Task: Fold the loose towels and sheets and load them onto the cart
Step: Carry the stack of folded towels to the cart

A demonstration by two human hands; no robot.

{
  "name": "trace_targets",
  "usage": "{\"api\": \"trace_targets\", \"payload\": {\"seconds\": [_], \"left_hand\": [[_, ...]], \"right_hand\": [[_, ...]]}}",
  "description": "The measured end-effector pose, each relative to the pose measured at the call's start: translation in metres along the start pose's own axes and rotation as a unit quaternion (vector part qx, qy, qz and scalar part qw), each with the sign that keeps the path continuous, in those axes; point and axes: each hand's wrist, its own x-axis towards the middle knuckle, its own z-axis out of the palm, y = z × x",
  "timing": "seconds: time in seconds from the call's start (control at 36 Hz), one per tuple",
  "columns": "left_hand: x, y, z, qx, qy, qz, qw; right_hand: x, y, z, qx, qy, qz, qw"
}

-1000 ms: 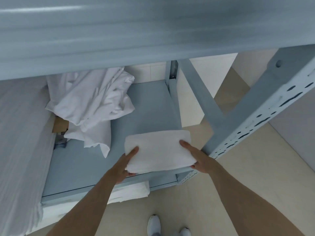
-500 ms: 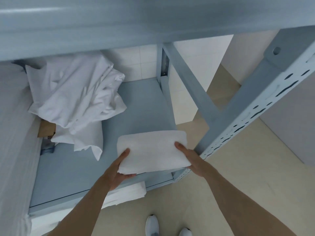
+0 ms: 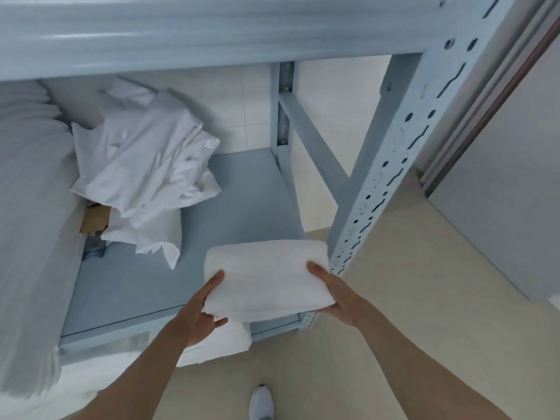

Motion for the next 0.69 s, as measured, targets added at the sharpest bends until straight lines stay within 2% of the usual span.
{"api": "trace_targets", "payload": {"seconds": [0.11,0.25,0.53,0.69], "left_hand": [[-0.035,-0.019,0.031,0.046,-0.021,0.006,0.999],[-0.073,-0.052,0.089,0.035,-0.093,0.031,0.995],[-0.117,-0.108,0.275,0.151,-0.202,0.059,0.966],[-0.121,-0.119,0.364,0.175,-0.249,0.066,0.95]], "right_hand": [[-0.056,0.013,-0.018,0.02,0.004,-0.02,1.0],[-0.147,0.029,-0.06,0.02,0.038,-0.06,0.997],[-0.318,0.048,-0.184,0.074,0.134,-0.146,0.977],[-0.378,0.038,-0.242,0.102,0.178,-0.189,0.96]]}}
